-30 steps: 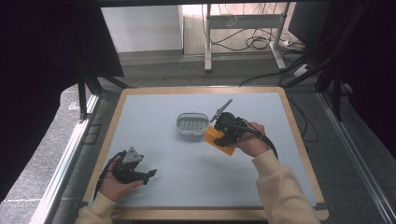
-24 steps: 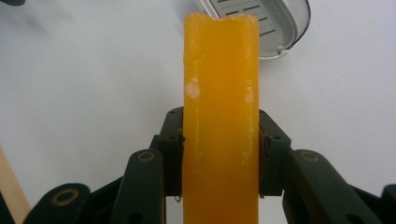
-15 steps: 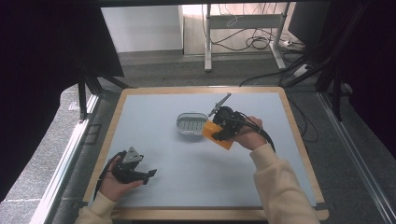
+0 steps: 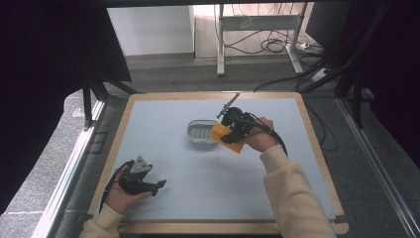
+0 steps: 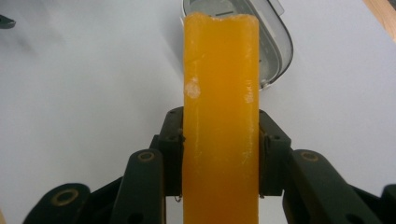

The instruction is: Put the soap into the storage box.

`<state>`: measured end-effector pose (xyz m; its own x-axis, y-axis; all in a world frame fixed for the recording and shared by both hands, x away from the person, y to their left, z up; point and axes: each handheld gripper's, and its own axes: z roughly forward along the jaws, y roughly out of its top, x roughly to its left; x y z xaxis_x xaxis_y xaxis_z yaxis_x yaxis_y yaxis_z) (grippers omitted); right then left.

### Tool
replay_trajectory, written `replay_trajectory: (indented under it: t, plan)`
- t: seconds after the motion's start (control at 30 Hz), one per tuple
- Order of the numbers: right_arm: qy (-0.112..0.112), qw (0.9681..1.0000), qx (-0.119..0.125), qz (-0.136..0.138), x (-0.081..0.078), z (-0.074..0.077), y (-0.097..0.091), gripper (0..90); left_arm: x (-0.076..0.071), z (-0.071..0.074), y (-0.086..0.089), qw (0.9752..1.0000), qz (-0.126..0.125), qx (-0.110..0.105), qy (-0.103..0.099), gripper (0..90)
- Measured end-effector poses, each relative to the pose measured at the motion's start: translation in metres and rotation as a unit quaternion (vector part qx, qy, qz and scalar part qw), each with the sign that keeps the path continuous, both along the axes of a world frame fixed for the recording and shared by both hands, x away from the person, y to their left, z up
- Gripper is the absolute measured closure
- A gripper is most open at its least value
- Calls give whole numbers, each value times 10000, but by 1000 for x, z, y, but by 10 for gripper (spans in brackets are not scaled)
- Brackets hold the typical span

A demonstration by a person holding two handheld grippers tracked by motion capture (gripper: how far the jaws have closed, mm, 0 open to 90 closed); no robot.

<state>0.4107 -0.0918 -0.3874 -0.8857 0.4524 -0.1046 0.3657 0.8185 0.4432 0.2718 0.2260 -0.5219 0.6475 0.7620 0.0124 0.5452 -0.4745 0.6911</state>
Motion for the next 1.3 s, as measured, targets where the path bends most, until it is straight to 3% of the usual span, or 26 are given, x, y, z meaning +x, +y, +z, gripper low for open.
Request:
replay_trajectory:
  t: [0.5, 1.3]
  plan:
    - [-34, 9999, -38, 133, 16, 4, 12, 618, 0, 0, 0, 10000, 1, -18, -13, 223]
    - [1, 9996, -99, 246, 39, -2, 25, 618, 1, 0, 0, 10000, -55, 12, -10, 223]
